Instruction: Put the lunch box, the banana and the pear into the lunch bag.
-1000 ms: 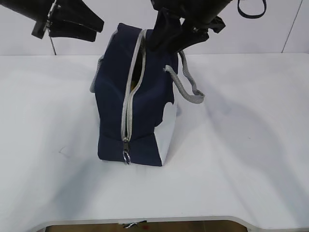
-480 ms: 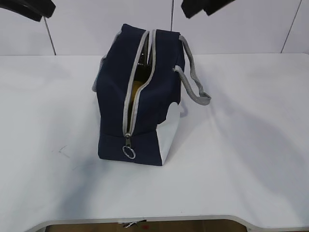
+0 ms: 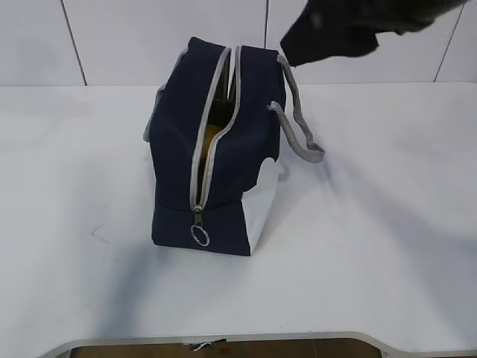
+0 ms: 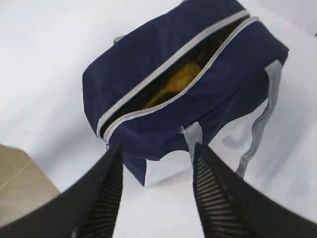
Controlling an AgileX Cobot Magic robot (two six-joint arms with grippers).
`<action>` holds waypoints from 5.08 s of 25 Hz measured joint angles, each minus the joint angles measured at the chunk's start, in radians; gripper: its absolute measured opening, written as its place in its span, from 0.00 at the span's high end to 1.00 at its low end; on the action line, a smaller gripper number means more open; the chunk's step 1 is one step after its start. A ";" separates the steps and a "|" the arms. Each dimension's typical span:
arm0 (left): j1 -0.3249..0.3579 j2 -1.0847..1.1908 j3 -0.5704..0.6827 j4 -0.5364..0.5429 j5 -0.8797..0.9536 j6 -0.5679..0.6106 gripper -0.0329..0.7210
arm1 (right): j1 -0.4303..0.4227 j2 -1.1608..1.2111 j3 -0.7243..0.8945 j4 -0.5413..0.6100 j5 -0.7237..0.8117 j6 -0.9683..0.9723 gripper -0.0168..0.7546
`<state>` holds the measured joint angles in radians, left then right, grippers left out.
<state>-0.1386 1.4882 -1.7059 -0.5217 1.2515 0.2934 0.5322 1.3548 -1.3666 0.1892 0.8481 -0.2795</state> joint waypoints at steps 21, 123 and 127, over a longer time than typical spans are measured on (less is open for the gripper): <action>0.000 -0.026 0.000 -0.051 0.004 -0.002 0.62 | 0.040 -0.199 0.630 0.241 -0.408 -0.458 0.50; -0.002 -0.043 0.000 -0.007 0.006 -0.059 0.62 | 0.242 0.452 0.848 -0.266 -1.662 0.564 0.49; -0.002 -0.043 0.000 -0.005 0.006 -0.059 0.62 | 0.242 0.498 0.830 -0.266 -1.680 0.564 0.49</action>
<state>-0.1404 1.4450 -1.7059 -0.5269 1.2576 0.2346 0.7739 1.8527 -0.5365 -0.0773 -0.8318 0.2850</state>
